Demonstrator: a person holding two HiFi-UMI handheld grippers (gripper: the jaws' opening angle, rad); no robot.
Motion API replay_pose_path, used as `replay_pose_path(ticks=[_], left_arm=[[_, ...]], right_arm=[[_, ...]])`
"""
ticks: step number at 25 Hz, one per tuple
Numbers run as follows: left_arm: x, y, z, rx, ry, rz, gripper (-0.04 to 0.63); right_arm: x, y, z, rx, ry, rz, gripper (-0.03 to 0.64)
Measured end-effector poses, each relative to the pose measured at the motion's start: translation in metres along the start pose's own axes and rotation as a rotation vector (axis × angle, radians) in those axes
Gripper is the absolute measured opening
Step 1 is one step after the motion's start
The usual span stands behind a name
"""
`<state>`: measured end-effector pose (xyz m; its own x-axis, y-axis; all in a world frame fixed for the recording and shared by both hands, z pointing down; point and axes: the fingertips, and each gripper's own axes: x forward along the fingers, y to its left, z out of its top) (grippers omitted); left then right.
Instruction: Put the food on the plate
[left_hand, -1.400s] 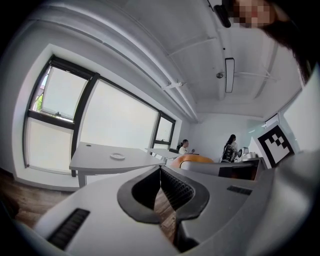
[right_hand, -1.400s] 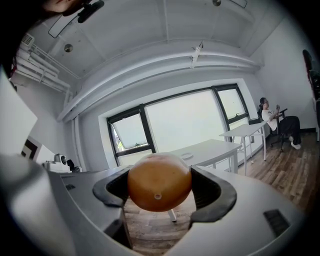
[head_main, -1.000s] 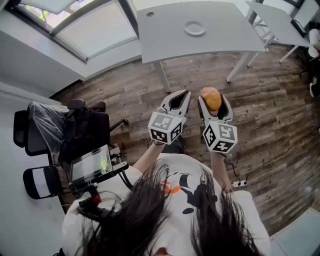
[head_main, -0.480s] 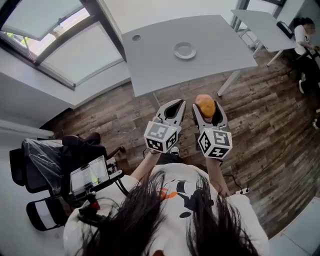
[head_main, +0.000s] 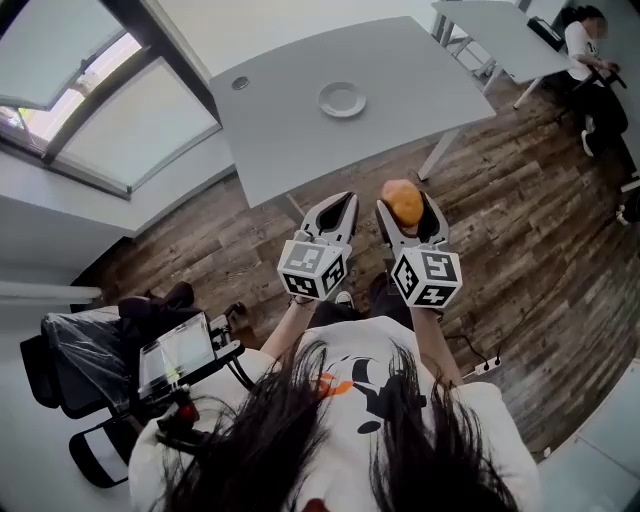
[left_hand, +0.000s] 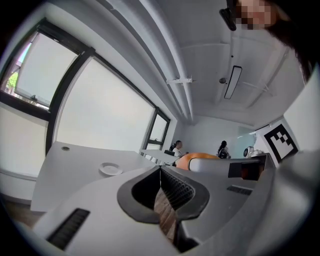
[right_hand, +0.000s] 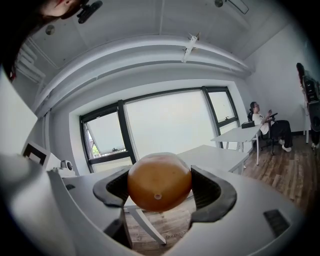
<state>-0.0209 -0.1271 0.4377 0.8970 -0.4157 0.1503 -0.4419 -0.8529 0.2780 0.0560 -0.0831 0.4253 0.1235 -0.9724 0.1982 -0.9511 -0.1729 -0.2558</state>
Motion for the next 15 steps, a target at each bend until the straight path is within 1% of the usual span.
replay_pose_path(ticks=[6,9,15], left_arm=[[0.037,0.007,-0.003,0.009,0.010,0.016,0.006],[0.064,0.020,0.006,0.010,0.002,0.048,0.006],[0.129,0.039,0.023,-0.017,-0.022,0.115,0.006]], right_arm=[[0.029,-0.030,0.004,0.000,0.005,0.019,0.362],[0.053,-0.046,0.014,-0.004,0.005,0.044,0.362],[0.108,-0.086,0.036,-0.030,0.029,0.111,0.362]])
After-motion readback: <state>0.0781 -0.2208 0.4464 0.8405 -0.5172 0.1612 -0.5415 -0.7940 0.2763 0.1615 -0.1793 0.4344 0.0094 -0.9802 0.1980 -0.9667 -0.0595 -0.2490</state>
